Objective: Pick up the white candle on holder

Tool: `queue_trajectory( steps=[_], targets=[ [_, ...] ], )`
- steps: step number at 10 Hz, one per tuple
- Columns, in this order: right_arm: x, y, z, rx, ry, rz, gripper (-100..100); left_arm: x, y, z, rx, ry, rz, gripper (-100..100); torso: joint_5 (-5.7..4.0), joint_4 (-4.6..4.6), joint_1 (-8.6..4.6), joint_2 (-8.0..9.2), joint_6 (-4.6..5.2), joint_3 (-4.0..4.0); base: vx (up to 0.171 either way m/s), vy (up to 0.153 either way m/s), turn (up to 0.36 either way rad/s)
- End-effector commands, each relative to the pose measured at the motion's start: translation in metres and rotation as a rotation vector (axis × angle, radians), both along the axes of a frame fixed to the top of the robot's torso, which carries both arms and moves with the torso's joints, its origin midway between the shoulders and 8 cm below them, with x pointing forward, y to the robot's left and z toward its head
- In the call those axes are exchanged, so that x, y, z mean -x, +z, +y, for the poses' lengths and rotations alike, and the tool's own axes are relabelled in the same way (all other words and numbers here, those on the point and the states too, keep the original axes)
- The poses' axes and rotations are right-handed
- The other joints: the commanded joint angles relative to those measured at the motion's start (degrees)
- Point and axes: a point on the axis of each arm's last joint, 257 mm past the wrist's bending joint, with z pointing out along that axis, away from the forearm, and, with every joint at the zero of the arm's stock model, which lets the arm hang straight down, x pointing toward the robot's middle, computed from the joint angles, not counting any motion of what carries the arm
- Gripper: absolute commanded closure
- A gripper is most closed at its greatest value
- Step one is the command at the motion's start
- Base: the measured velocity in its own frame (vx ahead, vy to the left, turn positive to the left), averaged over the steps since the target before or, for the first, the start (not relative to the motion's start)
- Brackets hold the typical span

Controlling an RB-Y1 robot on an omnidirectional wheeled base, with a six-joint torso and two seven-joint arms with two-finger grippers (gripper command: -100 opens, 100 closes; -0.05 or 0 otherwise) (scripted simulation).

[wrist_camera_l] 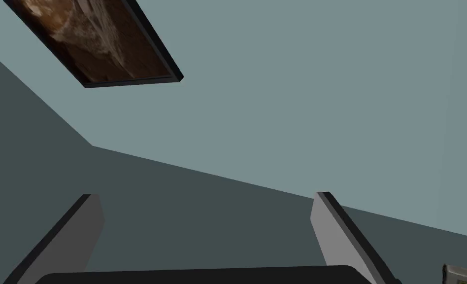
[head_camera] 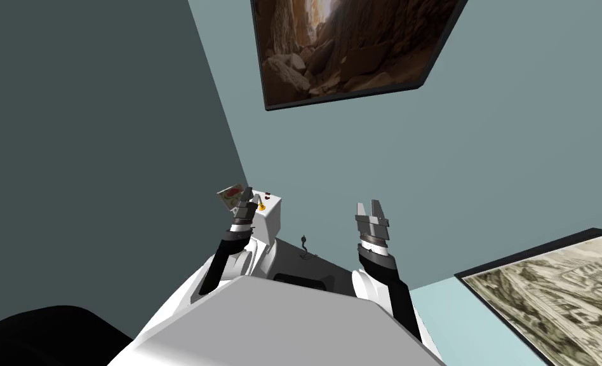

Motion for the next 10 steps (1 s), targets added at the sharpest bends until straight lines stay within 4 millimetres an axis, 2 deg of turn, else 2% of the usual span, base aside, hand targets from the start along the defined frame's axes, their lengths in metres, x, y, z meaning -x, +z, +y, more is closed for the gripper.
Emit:
queue_trajectory(
  steps=[1, 4, 5, 7, 10],
  targets=[
    [0.000, 0.000, 0.000, 0.000, 0.000, 0.000, 0, -0.010, -0.010, 0.001, -0.015, -0.002, 0.042, -100, 0.00, 0.00, 0.00, 0.00, 0.00, 0.00, -0.003, -0.030, 0.100],
    [0.000, 0.000, 0.000, 0.000, 0.000, 0.000, 0, -0.031, -0.034, 0.006, -0.036, 0.006, 0.133, -100, -0.07, 0.00, -0.31, 0.02, 0.00, 0.01, -0.007, -0.082, 0.103],
    [0.000, 0.000, 0.000, 0.000, 0.000, 0.000, 0, -0.032, -0.035, 0.007, -0.034, 0.007, 0.141, -100, -0.07, 0.00, -0.32, 0.00, 0.00, 0.00, -0.004, -0.062, 0.039],
    [0.000, 0.000, 0.000, 0.000, 0.000, 0.000, 0, -0.049, -0.055, 0.013, -0.051, 0.018, 0.215, -100, -0.05, 0.00, -0.22, -0.01, -0.01, 0.00, 0.000, -0.070, 0.105],
    [0.000, 0.000, 0.000, 0.000, 0.000, 0.000, 0, -0.062, -0.072, 0.018, -0.056, 0.028, 0.285, -100, -0.05, 0.00, -0.25, -0.01, 0.00, -0.01, -0.003, -0.060, 0.058]
  ],
)
